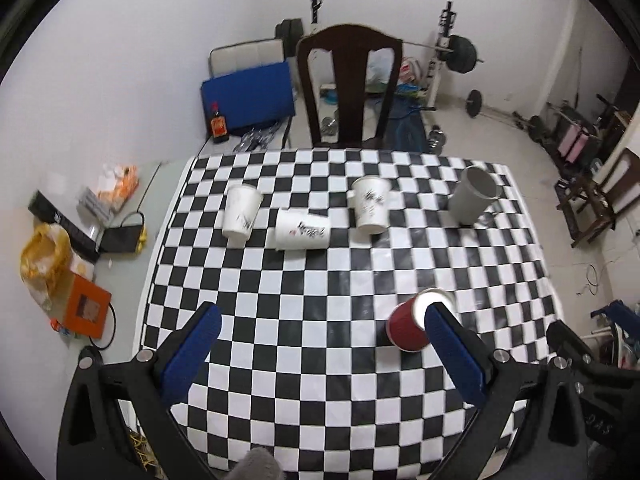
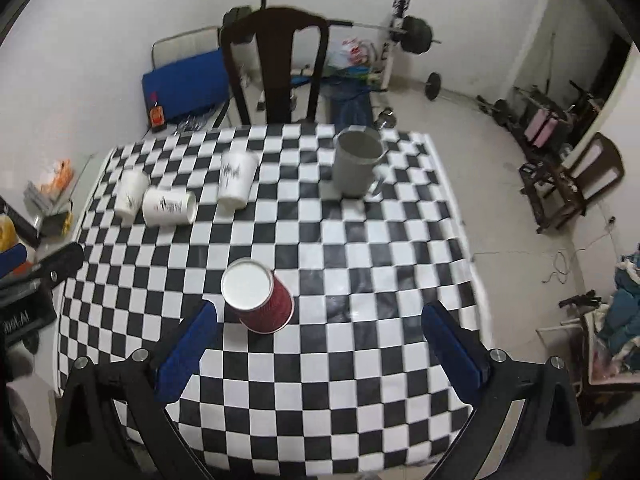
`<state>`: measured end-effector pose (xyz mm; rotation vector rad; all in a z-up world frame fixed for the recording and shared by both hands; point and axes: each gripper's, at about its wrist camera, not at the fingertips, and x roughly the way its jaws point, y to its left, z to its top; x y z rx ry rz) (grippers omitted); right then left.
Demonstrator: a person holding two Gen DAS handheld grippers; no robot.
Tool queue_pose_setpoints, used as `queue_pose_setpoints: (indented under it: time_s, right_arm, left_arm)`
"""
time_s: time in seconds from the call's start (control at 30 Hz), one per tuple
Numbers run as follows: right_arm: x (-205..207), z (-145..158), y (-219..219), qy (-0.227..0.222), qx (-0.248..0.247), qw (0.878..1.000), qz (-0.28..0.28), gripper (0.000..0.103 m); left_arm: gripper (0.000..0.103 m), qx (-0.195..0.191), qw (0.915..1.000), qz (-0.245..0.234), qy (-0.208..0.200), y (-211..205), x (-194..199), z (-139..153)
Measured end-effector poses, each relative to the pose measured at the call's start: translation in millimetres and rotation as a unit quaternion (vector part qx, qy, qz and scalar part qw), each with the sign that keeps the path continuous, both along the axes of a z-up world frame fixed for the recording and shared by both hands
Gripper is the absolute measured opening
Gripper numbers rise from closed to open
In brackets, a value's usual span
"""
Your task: Flip cup upside down
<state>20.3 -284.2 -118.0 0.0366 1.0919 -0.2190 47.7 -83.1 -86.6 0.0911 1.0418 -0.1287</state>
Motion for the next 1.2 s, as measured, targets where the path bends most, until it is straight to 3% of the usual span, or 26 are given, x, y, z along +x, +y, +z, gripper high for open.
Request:
queue_pose_setpoints:
  time_s: [0.2, 0.5, 1.2]
  right_arm:
    - [-17.6, 61.1, 0.3, -0.011, -0.011, 1.0, -0.018, 0.103]
    - [-48.9, 116.4, 0.4, -0.024, -0.011, 0.999, -0.026, 0.103]
    - [-82.9, 145.9, 10.6, -0.021, 0.002, 0.999, -0.024, 0.103]
  left_arm:
    - [0.103, 0.007, 0.9999, -0.001, -0.009, -4.6, -22.7, 39.0]
    - [0.103, 0.001, 0.9999, 0.01, -0.005, -0.5, -47.0, 69.6]
    - [0.103, -0.003, 0.9996, 0.026, 0.009, 5.4, -75.3, 90.5]
